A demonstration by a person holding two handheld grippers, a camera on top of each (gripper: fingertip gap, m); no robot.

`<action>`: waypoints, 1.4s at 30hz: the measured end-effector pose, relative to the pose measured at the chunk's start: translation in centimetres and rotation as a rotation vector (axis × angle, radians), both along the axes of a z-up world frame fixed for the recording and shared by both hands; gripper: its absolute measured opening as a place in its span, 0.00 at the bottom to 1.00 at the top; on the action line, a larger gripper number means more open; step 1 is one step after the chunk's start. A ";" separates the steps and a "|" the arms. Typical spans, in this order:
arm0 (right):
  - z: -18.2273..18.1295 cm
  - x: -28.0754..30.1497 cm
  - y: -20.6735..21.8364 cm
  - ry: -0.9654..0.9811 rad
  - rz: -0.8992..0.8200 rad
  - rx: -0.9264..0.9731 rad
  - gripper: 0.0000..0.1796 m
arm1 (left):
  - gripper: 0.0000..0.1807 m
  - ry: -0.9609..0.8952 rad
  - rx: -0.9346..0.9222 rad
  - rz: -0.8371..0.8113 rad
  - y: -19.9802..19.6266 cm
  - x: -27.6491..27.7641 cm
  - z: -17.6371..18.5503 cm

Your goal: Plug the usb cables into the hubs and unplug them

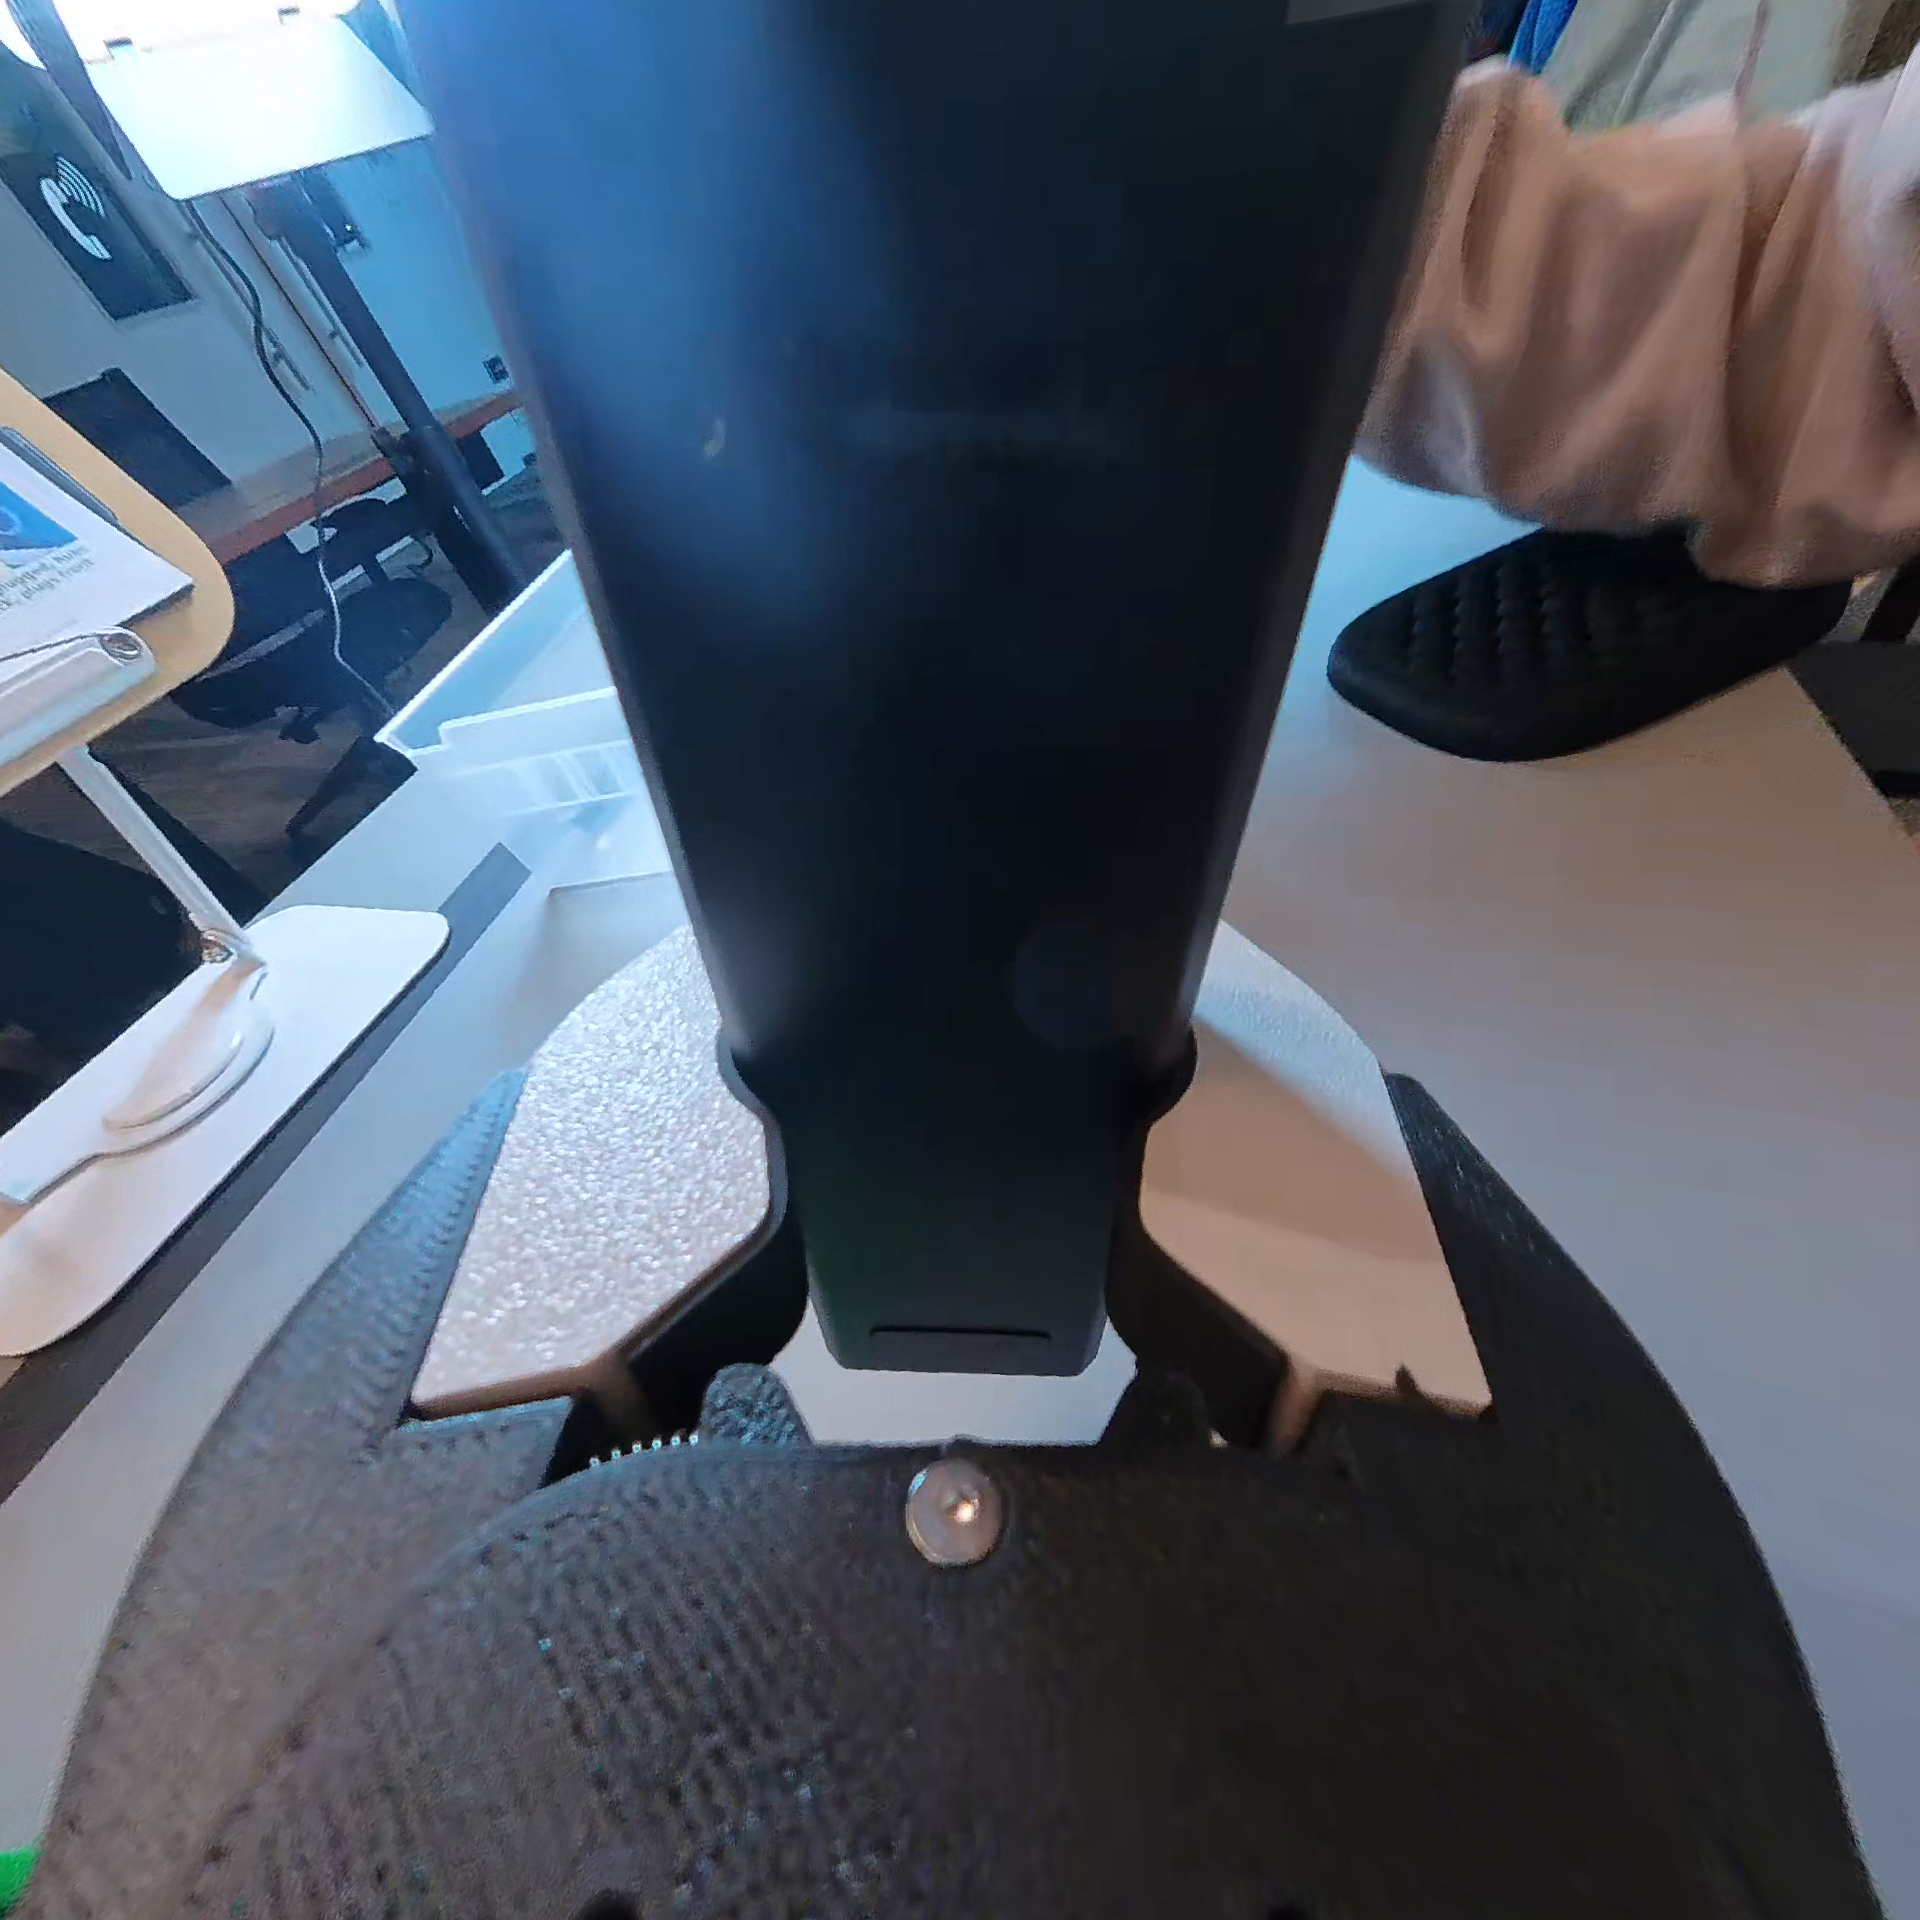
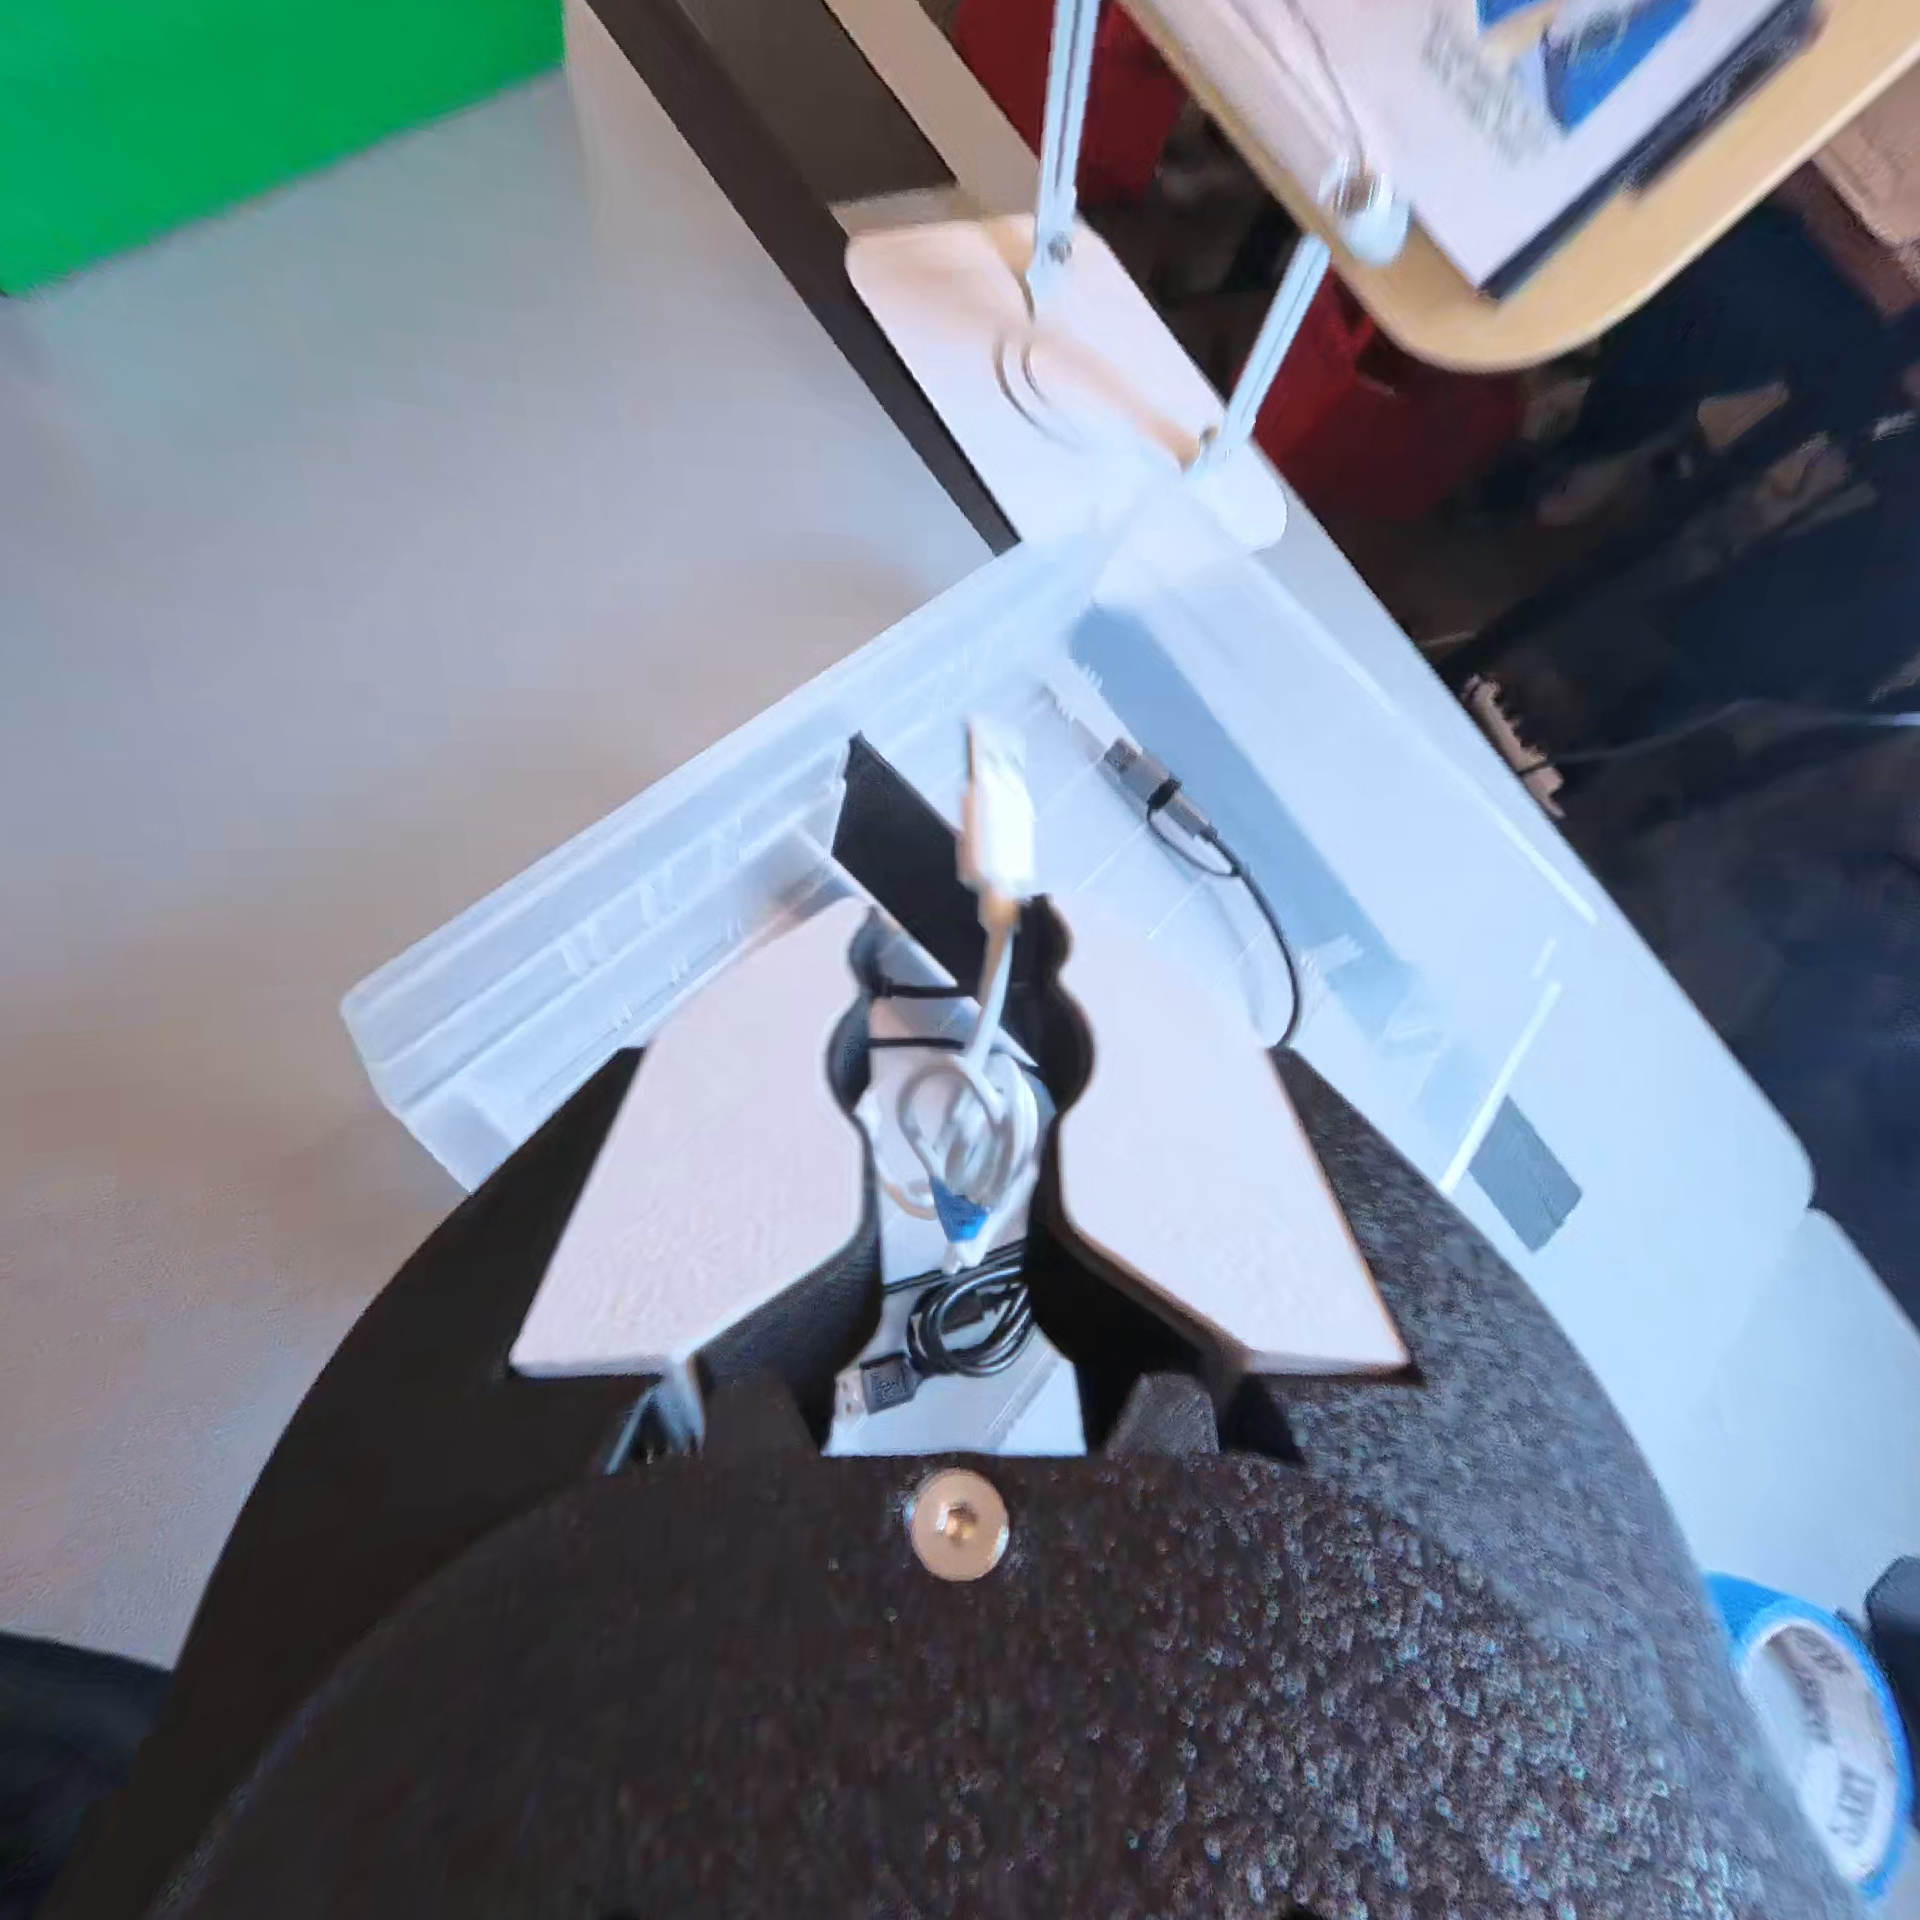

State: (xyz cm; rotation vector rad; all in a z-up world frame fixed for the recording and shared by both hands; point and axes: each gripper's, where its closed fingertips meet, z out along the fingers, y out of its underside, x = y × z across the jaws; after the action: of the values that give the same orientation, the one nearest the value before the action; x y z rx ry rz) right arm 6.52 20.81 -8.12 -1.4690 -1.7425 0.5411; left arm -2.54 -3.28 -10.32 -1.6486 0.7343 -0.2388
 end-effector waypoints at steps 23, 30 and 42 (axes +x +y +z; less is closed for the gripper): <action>7.0 -7.0 -25.5 0.324 0.638 -0.154 0.34 | 0.42 -0.214 0.038 -0.072 0.2 3.7 2.2; 11.2 -8.3 -2.6 -0.001 0.082 0.327 0.34 | 0.00 -0.221 0.165 0.085 0.0 -1.5 4.2; -10.2 -9.8 11.3 -0.696 0.038 0.080 0.34 | 0.00 -0.097 0.060 0.170 1.8 -2.4 -0.3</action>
State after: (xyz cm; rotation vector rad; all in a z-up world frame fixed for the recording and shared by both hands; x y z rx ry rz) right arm -3.33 32.08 -18.30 -1.6867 -2.2842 -0.0480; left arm -4.96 -1.44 -10.65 -1.6202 0.5200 -0.1717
